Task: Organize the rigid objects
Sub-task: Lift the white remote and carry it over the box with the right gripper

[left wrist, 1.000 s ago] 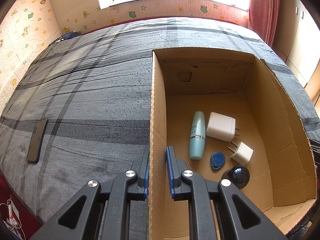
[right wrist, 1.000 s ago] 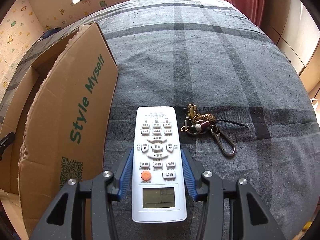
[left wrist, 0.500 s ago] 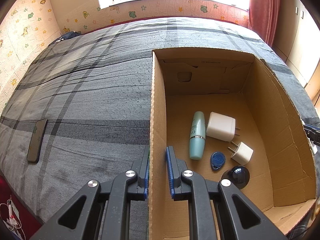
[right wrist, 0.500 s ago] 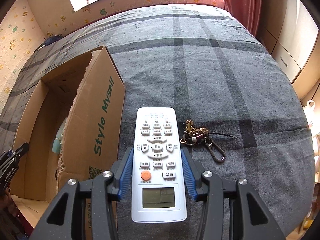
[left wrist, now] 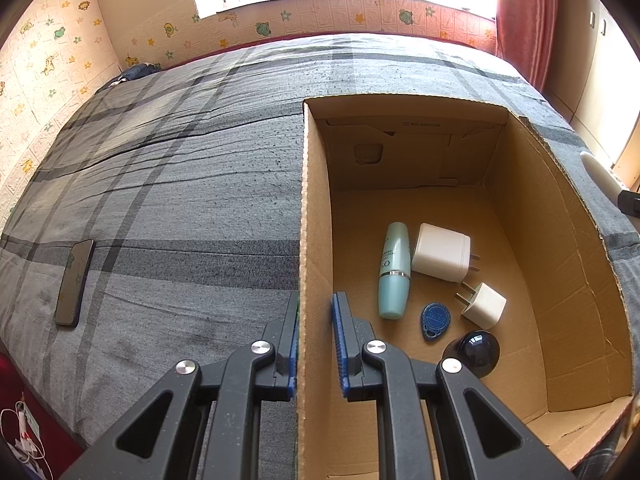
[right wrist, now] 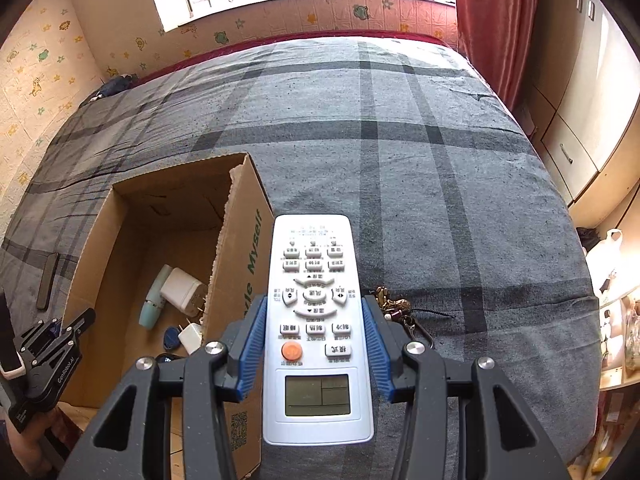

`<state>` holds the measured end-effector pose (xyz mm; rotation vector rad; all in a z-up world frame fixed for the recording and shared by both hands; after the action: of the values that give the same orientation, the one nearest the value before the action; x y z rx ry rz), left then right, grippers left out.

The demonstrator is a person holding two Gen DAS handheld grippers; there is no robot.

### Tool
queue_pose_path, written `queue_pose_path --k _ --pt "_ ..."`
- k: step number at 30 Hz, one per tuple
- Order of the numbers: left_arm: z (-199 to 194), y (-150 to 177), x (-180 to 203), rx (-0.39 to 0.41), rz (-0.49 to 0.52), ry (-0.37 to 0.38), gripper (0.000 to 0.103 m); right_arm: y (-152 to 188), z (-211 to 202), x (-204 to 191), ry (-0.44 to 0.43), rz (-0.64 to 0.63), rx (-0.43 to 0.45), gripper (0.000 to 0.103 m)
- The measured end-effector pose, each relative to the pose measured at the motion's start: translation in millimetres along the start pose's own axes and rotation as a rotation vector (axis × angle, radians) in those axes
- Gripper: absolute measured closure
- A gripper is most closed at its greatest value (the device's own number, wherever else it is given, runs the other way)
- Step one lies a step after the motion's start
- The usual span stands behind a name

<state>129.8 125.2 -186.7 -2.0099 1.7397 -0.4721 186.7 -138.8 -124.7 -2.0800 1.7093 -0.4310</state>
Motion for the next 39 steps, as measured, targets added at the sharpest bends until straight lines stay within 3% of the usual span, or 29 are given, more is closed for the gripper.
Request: queue_pose_path --k 15,25,39 --pt "0.7 0.8 -1.0 0.001 -0.003 0.003 0.088 -36.8 -10.4 -70.5 -0.081 -0.114 0.040 0.053" --pt "1.0 1.3 -1.3 0.000 -0.005 0.006 0.088 -38.8 12.8 -116.4 -0.111 -0.182 -0.004 0.053" --pt "0.2 0.6 -1.0 0.000 -0.006 0.006 0.088 -19.6 67.0 -155.9 -0.139 -0.250 -0.130 0.053"
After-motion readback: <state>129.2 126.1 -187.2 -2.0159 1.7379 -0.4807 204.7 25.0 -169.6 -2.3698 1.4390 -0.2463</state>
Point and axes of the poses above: each gripper's, at about its wrist camera, not at the fingertips, and z roughly the way its jaws point, x to its right, y to its underside, the point moved 2 cm from there along z, roughly the way its jaws point, and after that the axes turned 5 degrees about -z, right-handed, at the moved point
